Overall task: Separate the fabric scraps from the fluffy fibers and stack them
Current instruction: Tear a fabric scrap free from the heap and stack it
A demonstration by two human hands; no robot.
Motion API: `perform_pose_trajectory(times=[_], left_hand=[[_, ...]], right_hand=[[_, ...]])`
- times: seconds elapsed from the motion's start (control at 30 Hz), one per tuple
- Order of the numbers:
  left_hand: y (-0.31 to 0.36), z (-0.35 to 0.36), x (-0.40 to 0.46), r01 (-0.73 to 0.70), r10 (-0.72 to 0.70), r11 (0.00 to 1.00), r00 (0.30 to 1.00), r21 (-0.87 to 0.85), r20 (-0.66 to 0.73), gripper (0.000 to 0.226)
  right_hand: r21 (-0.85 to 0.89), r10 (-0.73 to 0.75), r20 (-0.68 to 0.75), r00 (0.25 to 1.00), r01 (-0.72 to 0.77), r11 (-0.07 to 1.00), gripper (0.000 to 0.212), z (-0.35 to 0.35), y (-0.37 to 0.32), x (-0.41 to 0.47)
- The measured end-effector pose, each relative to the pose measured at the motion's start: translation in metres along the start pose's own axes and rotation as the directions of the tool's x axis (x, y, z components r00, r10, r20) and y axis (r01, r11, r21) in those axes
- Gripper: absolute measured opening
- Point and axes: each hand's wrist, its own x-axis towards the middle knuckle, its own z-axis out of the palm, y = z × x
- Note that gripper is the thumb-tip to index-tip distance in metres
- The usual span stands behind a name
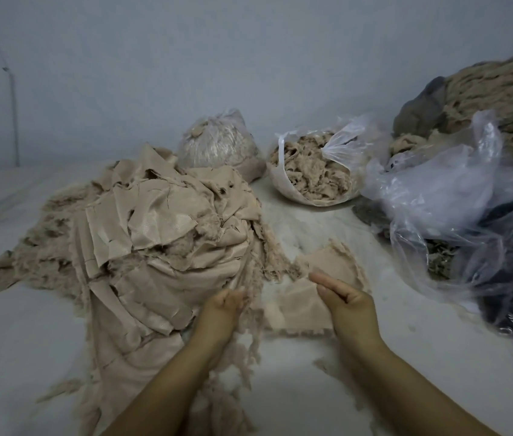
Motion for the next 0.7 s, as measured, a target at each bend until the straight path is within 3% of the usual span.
perform_pose_trajectory(times=[0.1,0.17,0.23,0.3,0.37,0.43,0.5,0.57,0.6,0.7], left_hand=[[-0.003,-0.006,0.002,0.066,-0.066,0.994,0.998,0.082,0.0,0.036],[0.004,0.002,-0.003,0.175,-0.173,0.983,0.984,-0.048,0.042,0.044],[0.014,0.02,-0.011,0.421,-0.387,0.862,0.906,-0.283,0.17,0.06],[0.025,0.042,-0.019,0.544,-0.479,0.718,0.839,-0.434,0.258,0.073],[0.032,0.061,-0.022,0.468,-0.442,0.671,0.875,-0.575,0.197,0.062],[0.038,0.07,-0.019,0.291,-0.387,0.693,0.922,-0.66,0.001,0.044],[0.041,0.067,-0.012,0.206,-0.405,0.68,0.906,-0.703,-0.127,0.032],[0.039,0.056,-0.005,0.222,-0.438,0.661,0.89,-0.717,-0.128,0.024],[0.035,0.049,-0.004,0.243,-0.455,0.677,0.88,-0.694,-0.136,0.032],[0.022,0.039,0.0,0.25,-0.435,0.713,0.89,-0.655,-0.134,0.041]], right_hand=[[0.009,-0.024,0.01,1.0,0.024,1.0,0.032,-0.001,-0.003,0.0],[0.016,-0.055,0.024,0.998,0.055,0.998,0.031,0.007,-0.005,-0.002],[0.038,-0.097,-0.004,0.995,0.097,0.995,0.031,0.019,-0.007,-0.005],[0.051,-0.132,-0.04,0.99,0.134,0.99,0.032,0.034,-0.008,-0.008],[0.033,-0.159,-0.059,0.986,0.161,0.986,0.033,0.048,-0.008,-0.012],[0.044,-0.171,-0.07,0.983,0.174,0.984,0.034,0.057,-0.007,-0.018],[0.103,-0.16,-0.124,0.979,0.173,0.98,0.032,0.056,-0.008,-0.017],[0.146,-0.152,-0.204,0.967,0.184,0.972,0.03,0.045,-0.012,-0.009],[0.159,-0.146,-0.219,0.965,0.183,0.97,0.029,0.038,-0.014,-0.004],[0.161,-0.086,-0.103,0.991,0.102,0.982,0.029,0.026,-0.018,0.002]])
